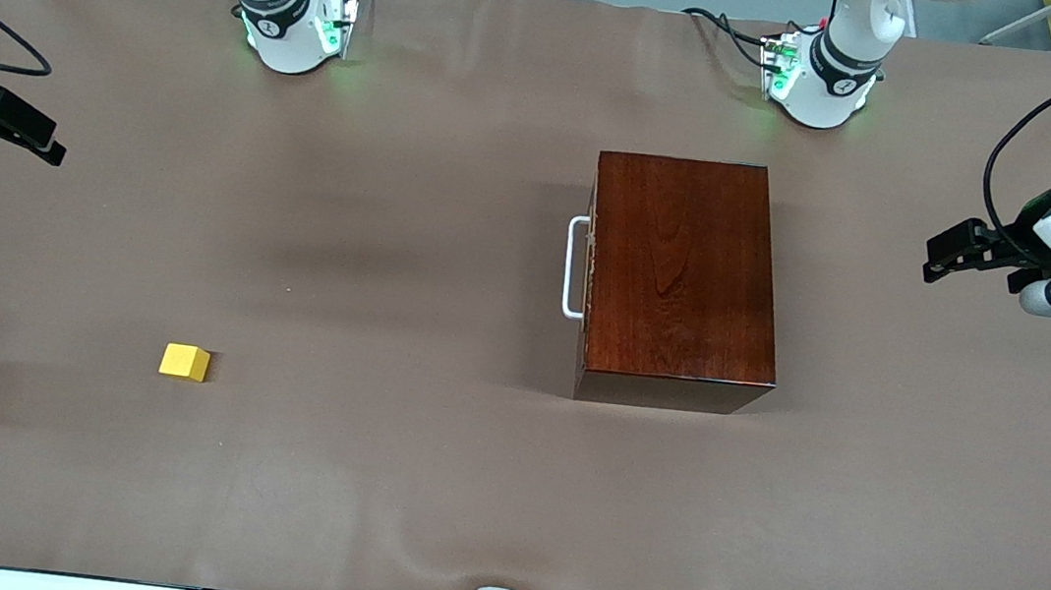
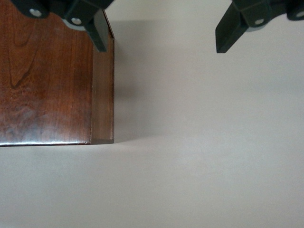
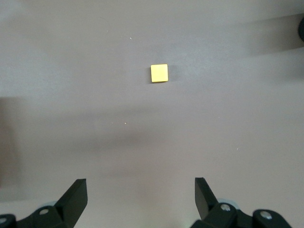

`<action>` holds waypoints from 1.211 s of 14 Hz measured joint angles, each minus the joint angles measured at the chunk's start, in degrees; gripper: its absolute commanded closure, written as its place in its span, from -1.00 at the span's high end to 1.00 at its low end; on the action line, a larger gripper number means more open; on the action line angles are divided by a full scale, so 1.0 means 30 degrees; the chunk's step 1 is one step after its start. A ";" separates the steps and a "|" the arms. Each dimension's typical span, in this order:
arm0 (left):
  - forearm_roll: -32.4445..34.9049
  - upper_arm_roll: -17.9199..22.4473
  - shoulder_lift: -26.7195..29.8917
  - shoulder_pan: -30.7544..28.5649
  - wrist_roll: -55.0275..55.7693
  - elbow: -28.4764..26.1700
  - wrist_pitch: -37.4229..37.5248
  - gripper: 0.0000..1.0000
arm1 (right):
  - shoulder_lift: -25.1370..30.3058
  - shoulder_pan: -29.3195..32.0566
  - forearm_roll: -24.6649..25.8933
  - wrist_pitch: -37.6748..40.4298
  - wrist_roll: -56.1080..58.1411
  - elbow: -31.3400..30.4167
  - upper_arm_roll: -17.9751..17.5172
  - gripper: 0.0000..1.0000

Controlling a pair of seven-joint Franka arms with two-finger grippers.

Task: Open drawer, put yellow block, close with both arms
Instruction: 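Move the left gripper over the box toward the white drawer handle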

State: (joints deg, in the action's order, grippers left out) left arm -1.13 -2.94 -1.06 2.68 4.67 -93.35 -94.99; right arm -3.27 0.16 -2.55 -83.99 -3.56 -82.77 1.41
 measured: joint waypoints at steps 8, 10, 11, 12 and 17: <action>-0.0005 -0.0891 0.0000 0.0168 0.1050 0.0010 0.0243 1.00 | 0.0000 0.0000 0.0000 0.0000 0.0000 0.0000 0.0000 1.00; -0.0018 -0.1434 -0.0001 0.0189 0.1111 0.0046 0.0243 1.00 | 0.0000 0.0000 0.0000 -0.0021 0.0000 0.0001 0.0000 1.00; -0.0060 -0.1827 -0.0002 0.0192 0.1337 0.0111 0.0226 1.00 | -0.0003 0.0001 0.0000 -0.0066 0.0000 0.0000 0.0009 1.00; -0.0086 -0.2408 -0.0003 0.0205 0.2102 0.0258 0.0202 1.00 | -0.0027 0.0003 0.0000 -0.0170 -0.0005 -0.0003 0.0033 1.00; -0.0100 -0.6066 -0.1060 0.2001 0.6903 0.1823 0.0191 1.00 | -0.1022 0.0376 0.0000 -0.0980 -0.0077 -0.0092 0.0334 1.00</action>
State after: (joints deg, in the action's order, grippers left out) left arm -1.43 -21.14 -4.24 8.68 25.38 -87.88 -94.42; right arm -6.33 1.28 -2.55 -86.93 -3.79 -83.05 2.42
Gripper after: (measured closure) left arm 0.000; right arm 0.000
